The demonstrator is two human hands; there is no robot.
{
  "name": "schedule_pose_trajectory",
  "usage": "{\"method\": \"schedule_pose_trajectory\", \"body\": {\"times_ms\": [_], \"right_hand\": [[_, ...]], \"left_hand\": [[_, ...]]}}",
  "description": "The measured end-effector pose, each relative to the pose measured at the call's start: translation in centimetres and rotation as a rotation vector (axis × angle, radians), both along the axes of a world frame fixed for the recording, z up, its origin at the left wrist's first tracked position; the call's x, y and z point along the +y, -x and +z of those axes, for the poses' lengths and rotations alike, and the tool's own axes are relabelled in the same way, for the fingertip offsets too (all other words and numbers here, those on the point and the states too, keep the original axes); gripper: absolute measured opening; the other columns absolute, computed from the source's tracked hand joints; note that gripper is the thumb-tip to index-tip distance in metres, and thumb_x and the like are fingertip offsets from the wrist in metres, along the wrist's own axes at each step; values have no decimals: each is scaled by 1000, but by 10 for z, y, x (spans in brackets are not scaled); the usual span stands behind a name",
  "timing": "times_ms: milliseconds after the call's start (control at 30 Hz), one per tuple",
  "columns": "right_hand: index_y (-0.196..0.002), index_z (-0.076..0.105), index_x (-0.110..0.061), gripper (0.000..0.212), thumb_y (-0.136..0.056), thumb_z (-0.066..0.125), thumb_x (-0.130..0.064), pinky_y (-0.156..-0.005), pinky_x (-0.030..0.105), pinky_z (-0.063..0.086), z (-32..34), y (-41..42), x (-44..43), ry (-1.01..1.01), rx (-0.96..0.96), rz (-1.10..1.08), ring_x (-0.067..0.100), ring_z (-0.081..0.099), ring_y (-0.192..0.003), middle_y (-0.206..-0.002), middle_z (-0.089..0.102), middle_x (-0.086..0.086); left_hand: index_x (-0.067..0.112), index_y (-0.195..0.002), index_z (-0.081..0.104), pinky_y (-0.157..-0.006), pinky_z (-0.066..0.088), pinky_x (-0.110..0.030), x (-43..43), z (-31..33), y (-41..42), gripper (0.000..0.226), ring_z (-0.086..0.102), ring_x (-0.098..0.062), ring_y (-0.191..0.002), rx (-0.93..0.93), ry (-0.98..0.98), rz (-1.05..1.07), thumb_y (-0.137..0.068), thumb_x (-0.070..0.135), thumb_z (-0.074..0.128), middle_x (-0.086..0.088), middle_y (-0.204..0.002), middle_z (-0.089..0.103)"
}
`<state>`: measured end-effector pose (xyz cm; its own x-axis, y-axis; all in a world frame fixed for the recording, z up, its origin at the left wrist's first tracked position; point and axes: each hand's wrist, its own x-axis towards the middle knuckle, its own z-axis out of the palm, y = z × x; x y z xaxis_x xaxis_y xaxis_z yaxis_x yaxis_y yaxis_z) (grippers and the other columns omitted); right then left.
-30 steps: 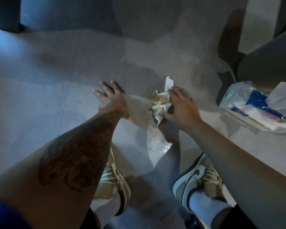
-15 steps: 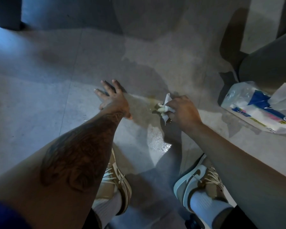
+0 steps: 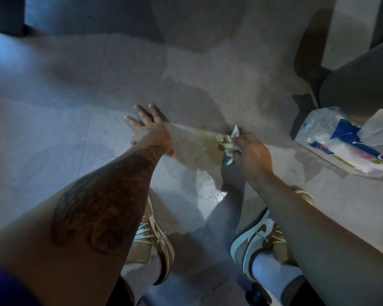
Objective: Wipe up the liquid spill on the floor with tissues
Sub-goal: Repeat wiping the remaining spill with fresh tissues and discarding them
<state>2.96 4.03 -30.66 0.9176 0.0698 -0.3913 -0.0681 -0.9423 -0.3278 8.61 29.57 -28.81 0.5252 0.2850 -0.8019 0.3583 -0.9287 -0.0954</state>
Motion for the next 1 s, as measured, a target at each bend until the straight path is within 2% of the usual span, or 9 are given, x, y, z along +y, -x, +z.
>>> {"method": "schedule_pose_trajectory", "body": {"times_ms": [167, 300, 433, 500, 600, 733, 833, 933, 1000], "right_hand": [[-113, 73, -17, 39, -74, 66, -12, -84, 30, 46, 2, -14, 24, -159, 11, -53, 27, 60, -107, -117, 64, 5], [-101, 74, -19, 31, -71, 65, -20, -84, 31, 48, 8, -36, 42, -178, -136, -42, 28, 60, -104, -117, 66, 3], [-112, 71, -23, 40, -74, 61, -25, -89, 35, 46, 10, -50, 70, -120, -92, 75, 32, 54, -111, -119, 64, 6], [-110, 71, -21, 36, -75, 65, -23, -86, 37, 46, 6, -50, 80, -90, -29, 168, 34, 54, -111, -116, 64, 9], [-95, 71, -16, 25, -70, 69, -18, -73, 37, 46, 1, -44, 81, -71, -14, 265, 37, 58, -97, -101, 64, 12], [-101, 71, -19, 27, -74, 70, -18, -69, 32, 40, 9, -36, 69, 5, 46, 307, 30, 57, -101, -104, 62, 7], [-106, 71, -25, 29, -76, 71, -23, -72, 29, 40, 13, -37, 51, 1, 93, 239, 28, 60, -103, -110, 64, 4], [-107, 67, -26, 34, -74, 70, -29, -79, 31, 47, 15, -47, 28, -38, -34, 45, 28, 62, -104, -112, 65, 2], [-109, 66, -25, 36, -74, 71, -24, -82, 33, 47, 14, -51, 8, -25, -80, -66, 29, 61, -104, -113, 64, 5]], "left_hand": [[17, -152, -30, -108, 34, -67, 1, -2, 0, 157, -18, -55, -146, -4, 4, 7, -60, 44, 94, -21, -159, -34], [17, -152, -30, -108, 33, -67, -1, -1, 0, 156, -18, -55, -146, 5, -11, 4, -60, 45, 93, -22, -158, -34], [16, -152, -31, -109, 32, -66, -1, -2, -2, 158, -18, -55, -146, 9, -16, 1, -60, 45, 94, -23, -158, -35], [16, -152, -30, -110, 31, -66, 0, -3, -1, 158, -18, -55, -145, 7, -8, -3, -59, 45, 94, -23, -158, -34], [14, -152, -31, -111, 31, -64, 0, -2, 0, 158, -17, -57, -145, 9, -11, -24, -59, 47, 93, -25, -158, -34], [14, -152, -31, -110, 33, -64, 0, 1, -1, 157, -17, -56, -145, 11, 1, -19, -60, 47, 93, -24, -158, -34], [15, -152, -31, -107, 36, -64, 0, 1, -1, 157, -18, -55, -145, 2, 13, -3, -61, 44, 93, -22, -158, -35], [17, -153, -30, -107, 36, -65, 1, 1, 0, 157, -19, -54, -146, 1, 13, 5, -60, 43, 94, -21, -158, -35], [16, -152, -30, -107, 36, -65, 1, 0, 0, 157, -19, -54, -146, 5, 7, 3, -60, 44, 94, -21, -158, -35]]}}
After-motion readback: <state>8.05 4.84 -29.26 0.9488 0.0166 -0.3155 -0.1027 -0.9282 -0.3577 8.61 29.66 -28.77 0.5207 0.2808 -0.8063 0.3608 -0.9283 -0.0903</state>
